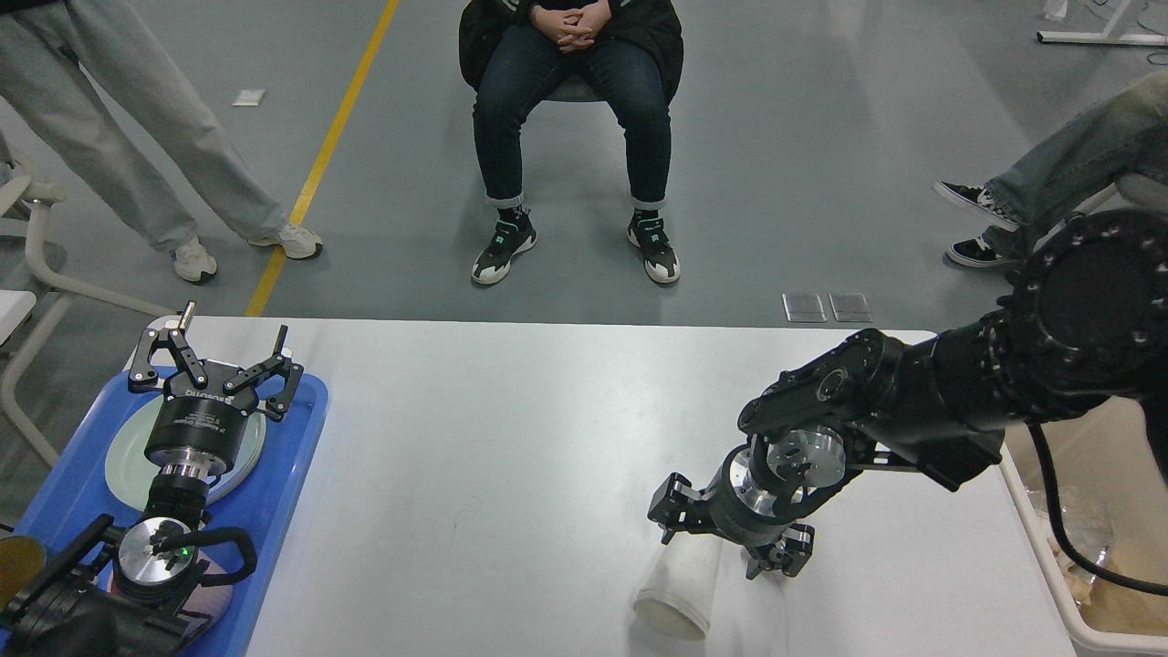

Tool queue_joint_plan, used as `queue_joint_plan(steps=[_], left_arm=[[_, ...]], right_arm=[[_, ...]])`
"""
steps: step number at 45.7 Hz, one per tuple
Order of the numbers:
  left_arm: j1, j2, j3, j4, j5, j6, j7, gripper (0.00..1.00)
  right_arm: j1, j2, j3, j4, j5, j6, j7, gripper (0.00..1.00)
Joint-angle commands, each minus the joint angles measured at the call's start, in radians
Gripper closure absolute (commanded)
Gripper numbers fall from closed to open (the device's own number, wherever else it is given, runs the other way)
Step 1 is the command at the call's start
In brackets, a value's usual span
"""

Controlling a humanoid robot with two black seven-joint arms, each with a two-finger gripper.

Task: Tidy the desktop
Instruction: 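Grasp the white paper cup with the right gripper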

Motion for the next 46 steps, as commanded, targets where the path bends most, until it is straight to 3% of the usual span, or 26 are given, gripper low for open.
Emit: queue_joint_plan(steps=[1, 18, 34, 36, 39, 43, 46], left_arm=[[0.000, 0.000, 0.000, 0.000, 0.000, 0.000, 0.000, 0.04], [0.000, 0.000, 0.000, 0.000, 0.000, 0.000, 0.000, 0.04], [0.000, 0.000, 0.000, 0.000, 0.000, 0.000, 0.000, 0.04], [0.000, 0.000, 0.000, 0.000, 0.000, 0.000, 0.000, 0.04], [0.000, 0.000, 0.000, 0.000, 0.000, 0.000, 0.000, 0.04], [0.000, 0.000, 0.000, 0.000, 0.000, 0.000, 0.000, 0.04], [0.000, 0.000, 0.000, 0.000, 0.000, 0.000, 0.000, 0.04]], right_arm=[[-0.081, 0.035, 0.003, -0.065, -0.008, -0.029, 0.003, 0.01], [-0.202, 0.052, 0.023, -0.191, -0.007, -0.038, 0.009, 0.02], [-0.222, 0.071, 0.065, -0.183, -0.010, -0.033, 0.007, 0.06], [-0.222, 0.077, 0.068, -0.183, -0.010, -0.034, 0.007, 0.12], [-0.225, 0.082, 0.068, -0.185, -0.011, -0.032, 0.007, 0.29], [-0.227, 0.082, 0.068, -0.180, -0.011, -0.026, 0.007, 0.62], [-0.227, 0.082, 0.069, -0.177, -0.008, -0.024, 0.007, 0.79]])
